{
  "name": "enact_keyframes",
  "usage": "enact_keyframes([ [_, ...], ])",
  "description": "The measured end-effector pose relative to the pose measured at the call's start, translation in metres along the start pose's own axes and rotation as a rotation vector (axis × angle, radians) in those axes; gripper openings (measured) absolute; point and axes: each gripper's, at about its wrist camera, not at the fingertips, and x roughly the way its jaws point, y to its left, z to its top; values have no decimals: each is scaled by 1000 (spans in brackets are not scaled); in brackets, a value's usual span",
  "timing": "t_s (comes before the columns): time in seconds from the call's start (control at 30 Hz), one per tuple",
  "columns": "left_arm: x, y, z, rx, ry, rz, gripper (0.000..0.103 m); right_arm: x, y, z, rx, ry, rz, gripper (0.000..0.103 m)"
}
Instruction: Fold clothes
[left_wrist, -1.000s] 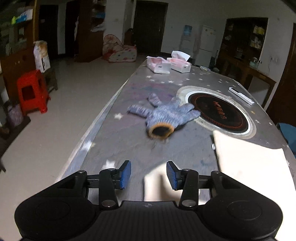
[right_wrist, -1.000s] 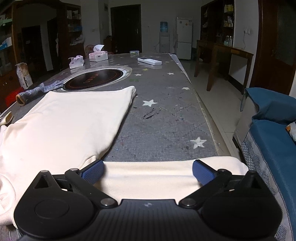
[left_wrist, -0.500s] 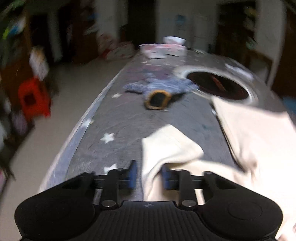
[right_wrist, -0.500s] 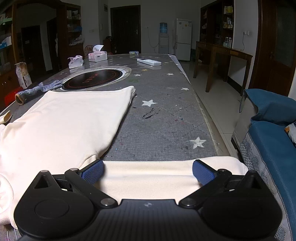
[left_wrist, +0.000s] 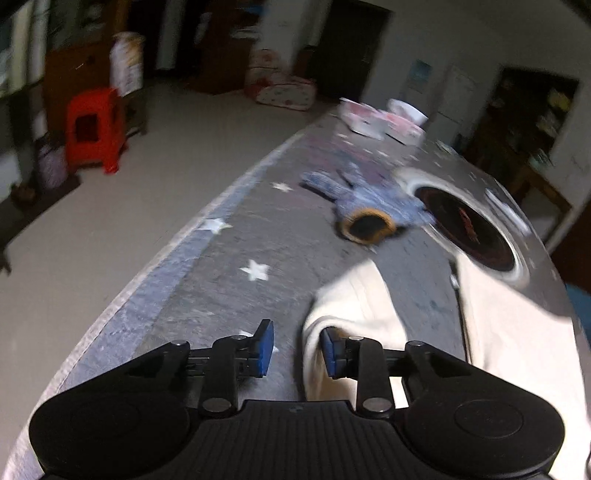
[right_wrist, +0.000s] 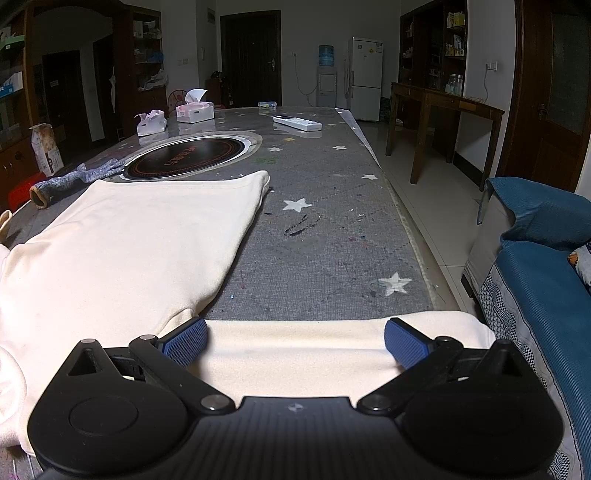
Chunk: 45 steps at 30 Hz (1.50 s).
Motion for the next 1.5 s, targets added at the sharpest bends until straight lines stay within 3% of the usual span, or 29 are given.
enact_keyframes([
  [0.17, -7, 18, 1, -119, -21, 31, 30, 0, 0, 0, 1, 0, 1, 103],
  [0.27, -9, 17, -1, -104, -24, 30, 31, 0, 0, 0, 1, 0, 1, 103],
  [0.33, -10, 12, -2, -78, -27, 23, 37, 0, 0, 0, 1, 0, 1, 103],
  [0.57, -2, 8, -6, -88, -43, 114, 40, 0, 0, 0, 1, -1, 1, 103],
  [0.67, 2, 6, -5, -90, -55, 135, 35, 0, 0, 0, 1, -1, 1, 103],
  [0.7, 3, 5, -5, -84, -58, 141, 19, 0, 0, 0, 1, -1, 1, 103],
  [0.73, 4, 5, -5, -84, -61, 145, 12, 0, 0, 0, 2, -1, 1, 103],
  [0.8, 2, 9, -5, -113, -71, 125, 6, 0, 0, 0, 2, -1, 1, 103],
  [1.07, -45, 4, -4, -161, -224, -6, 5, 0, 0, 0, 2, -1, 1, 103],
  [1.2, -57, 0, -5, -155, -252, -6, 4, 0, 0, 0, 2, -1, 2, 103],
  [1.33, -56, -3, -14, -144, -169, -20, 5, 0, 0, 0, 3, -1, 2, 103],
  [1.5, -62, -39, -44, 7, -68, -142, 8, -2, 2, 2, -11, 0, -5, 103],
])
